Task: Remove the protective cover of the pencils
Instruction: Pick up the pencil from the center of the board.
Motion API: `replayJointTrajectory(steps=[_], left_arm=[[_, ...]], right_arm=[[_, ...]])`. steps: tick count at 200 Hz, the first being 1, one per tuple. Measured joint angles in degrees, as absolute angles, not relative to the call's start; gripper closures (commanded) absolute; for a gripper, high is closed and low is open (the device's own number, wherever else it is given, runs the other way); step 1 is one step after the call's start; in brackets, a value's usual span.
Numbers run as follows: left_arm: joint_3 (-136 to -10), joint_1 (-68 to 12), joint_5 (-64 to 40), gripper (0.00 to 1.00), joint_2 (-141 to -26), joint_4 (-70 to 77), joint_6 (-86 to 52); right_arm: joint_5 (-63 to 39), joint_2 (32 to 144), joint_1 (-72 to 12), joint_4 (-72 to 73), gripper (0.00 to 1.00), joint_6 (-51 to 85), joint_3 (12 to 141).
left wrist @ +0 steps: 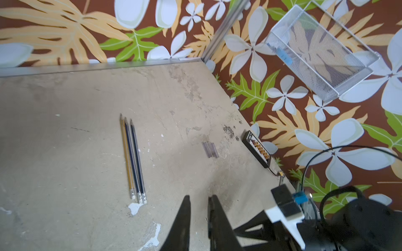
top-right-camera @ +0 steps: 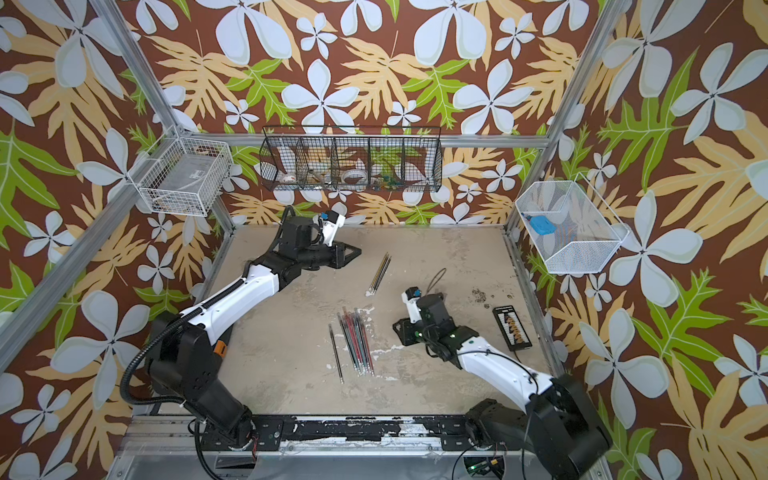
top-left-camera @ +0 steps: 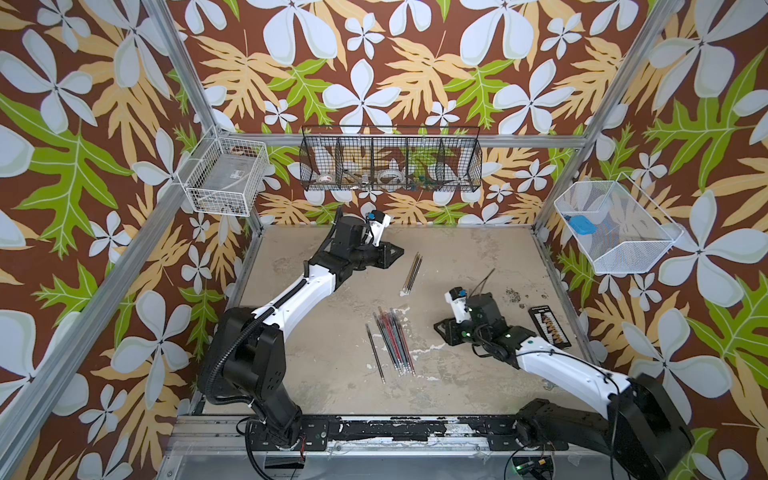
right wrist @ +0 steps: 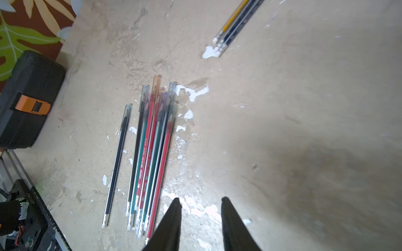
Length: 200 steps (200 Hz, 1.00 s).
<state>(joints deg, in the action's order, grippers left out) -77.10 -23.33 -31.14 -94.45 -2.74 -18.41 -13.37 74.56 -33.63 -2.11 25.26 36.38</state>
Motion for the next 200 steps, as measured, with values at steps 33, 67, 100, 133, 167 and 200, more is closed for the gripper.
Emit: replayJointTrajectory(steps=[33, 67, 100, 133, 167, 200], left_arm=[[-76.75, -21.93, -28.71, 0.79, -92.18, -1.74, -18.22], [-76.71, -21.34, -28.03, 0.79, -91.57, -1.13, -18.06], [-76.71, -20.10, -28.10, 0.79, -91.77, -0.91, -18.63], [-76.55, -18.33, -29.39, 0.80, -92.60, -0.14, -20.32], [-76.53, -17.80, -30.26, 0.80, -92.68, 0.21, -20.88], [-76.53, -17.74, -30.92, 0.80, -93.10, 0.27, -21.10]], right_arm=[[-8.25, 88.95, -41.10, -2.72, 0.66, 25.52, 48.21], [-3.77, 97.06, -43.11, -4.71, 0.68, 26.74, 56.14], [-1.50, 101.03, -43.22, -6.28, 0.70, 26.98, 59.27], [-1.04, 103.50, -43.53, -7.22, 0.71, 26.98, 61.30], [-0.16, 105.16, -43.66, -7.77, 0.73, 26.98, 62.48], [0.32, 107.00, -44.31, -8.60, 0.74, 26.96, 63.37]])
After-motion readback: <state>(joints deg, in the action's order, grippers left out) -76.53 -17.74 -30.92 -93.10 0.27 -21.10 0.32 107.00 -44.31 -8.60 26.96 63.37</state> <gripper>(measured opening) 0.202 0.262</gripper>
